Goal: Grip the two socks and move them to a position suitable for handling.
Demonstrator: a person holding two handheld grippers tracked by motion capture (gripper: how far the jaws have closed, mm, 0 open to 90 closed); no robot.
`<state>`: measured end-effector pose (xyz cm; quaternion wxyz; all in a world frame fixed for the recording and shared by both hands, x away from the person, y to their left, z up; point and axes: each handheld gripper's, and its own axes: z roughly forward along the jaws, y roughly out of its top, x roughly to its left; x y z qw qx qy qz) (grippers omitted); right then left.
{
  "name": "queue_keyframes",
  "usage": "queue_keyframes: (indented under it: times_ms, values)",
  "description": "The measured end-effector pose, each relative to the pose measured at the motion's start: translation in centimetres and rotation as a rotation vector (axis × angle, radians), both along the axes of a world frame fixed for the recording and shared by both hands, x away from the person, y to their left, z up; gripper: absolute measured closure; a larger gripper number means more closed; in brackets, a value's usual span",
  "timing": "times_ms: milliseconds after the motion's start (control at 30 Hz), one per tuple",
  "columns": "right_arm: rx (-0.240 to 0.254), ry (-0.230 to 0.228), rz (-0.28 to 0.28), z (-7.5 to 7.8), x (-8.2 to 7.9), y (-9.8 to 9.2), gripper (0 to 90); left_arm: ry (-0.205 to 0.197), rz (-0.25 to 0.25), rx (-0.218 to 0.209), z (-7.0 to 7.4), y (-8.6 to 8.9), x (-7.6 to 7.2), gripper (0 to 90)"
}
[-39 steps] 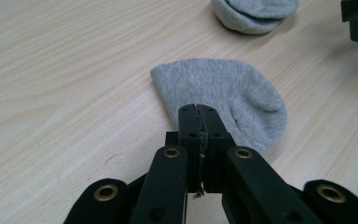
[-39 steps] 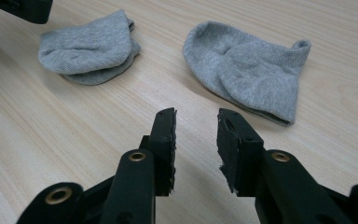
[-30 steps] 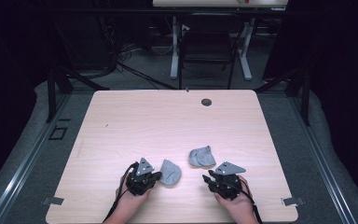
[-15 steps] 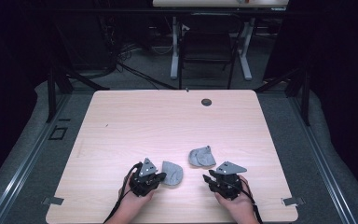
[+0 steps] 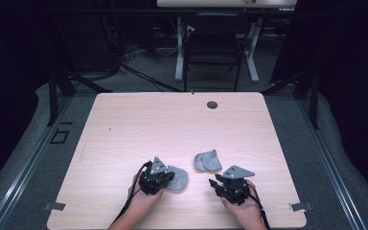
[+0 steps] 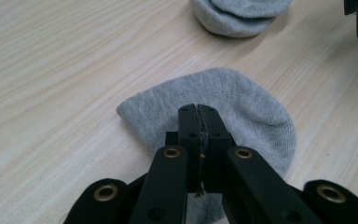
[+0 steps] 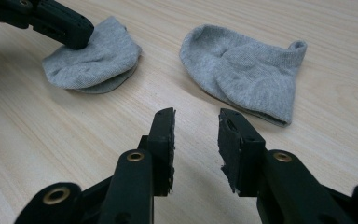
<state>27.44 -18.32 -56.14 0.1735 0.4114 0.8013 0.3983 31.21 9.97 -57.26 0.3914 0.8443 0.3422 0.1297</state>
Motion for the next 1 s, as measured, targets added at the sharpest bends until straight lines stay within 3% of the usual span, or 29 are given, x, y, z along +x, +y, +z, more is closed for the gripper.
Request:
queue_keyframes:
  times_ms: [300,733,1000]
  values:
    - [0.002,0.000,-0.005,0.0,0.0,0.1,66.0,0.030,0.001,-0.011,-0.6,0.1,-0.5,89.1]
    - [0.003,0.004,-0.002,0.0,0.0,-0.1,65.7,0.022,-0.022,-0.001,-0.7,-0.1,-1.8,89.1]
    - [0.004,0.003,-0.003,0.1,0.0,-0.1,65.6,0.040,-0.034,0.001,-0.6,-0.1,-2.9,89.0]
